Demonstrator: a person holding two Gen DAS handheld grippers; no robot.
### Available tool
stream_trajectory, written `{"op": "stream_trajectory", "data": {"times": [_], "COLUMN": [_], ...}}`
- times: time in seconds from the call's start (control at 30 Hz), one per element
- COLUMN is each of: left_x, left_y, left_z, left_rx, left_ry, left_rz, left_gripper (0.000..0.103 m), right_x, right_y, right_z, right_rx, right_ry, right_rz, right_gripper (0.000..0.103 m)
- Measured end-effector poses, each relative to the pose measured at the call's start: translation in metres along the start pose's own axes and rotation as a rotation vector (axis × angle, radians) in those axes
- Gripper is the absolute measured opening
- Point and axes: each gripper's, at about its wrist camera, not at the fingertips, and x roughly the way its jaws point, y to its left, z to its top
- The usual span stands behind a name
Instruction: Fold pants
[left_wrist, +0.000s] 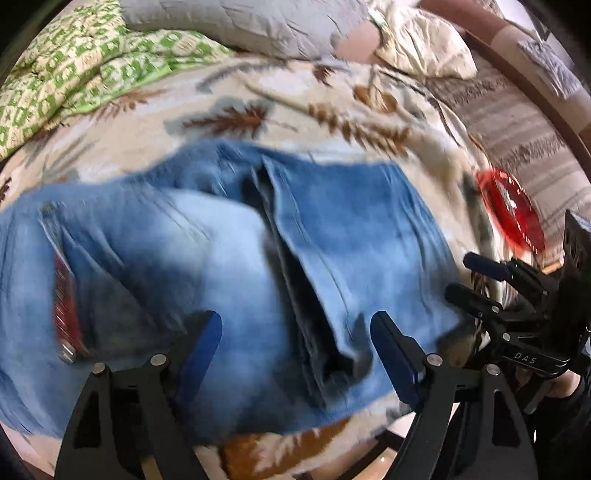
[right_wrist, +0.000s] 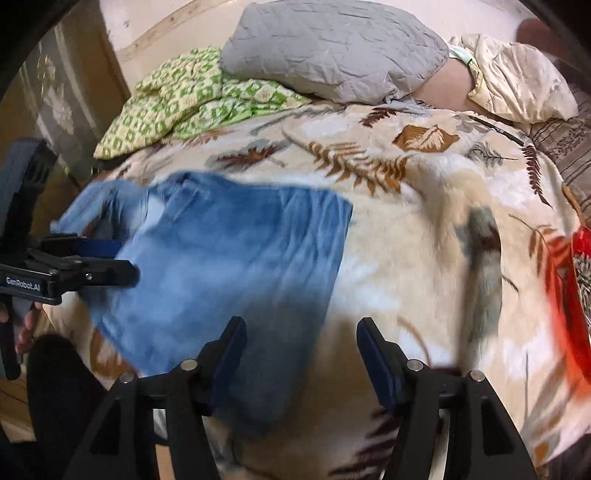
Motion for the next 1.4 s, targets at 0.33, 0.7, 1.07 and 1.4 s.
{"op": "stream_trajectory", "data": {"times": [0.33,0.7,1.07,1.4], "left_x": [-0.008,0.003,-0.009,-0.035], "left_y": [-0.014,0.018,0.013,0.013], "left_z": [-0.009,-0.021,-0.020,-0.018], "left_rx": [0.070,0.010,-0.007,-0.030], "left_ry": [-0.016,0.015,-0.013,-0.112], "left_rz": [-0.025,0.041,0.018,0.097], "left_gripper": [0.020,0.002,0.041,0.103], "right_x": [0.013,0.015,0.014,0.006], "right_y": [0.002,0.006,0.007,0.007], "right_z": [-0.017,-0.018,-0.018,-0.018], "right_rx": [0.011,-0.007,0.004,0.010], "right_ry": [0.008,0.002,-0.008,-0.017], "right_rz": [-0.011,-0.031,-0.025,-0.037], "right_gripper": [0.066,0.067,0.081,0.099]}}
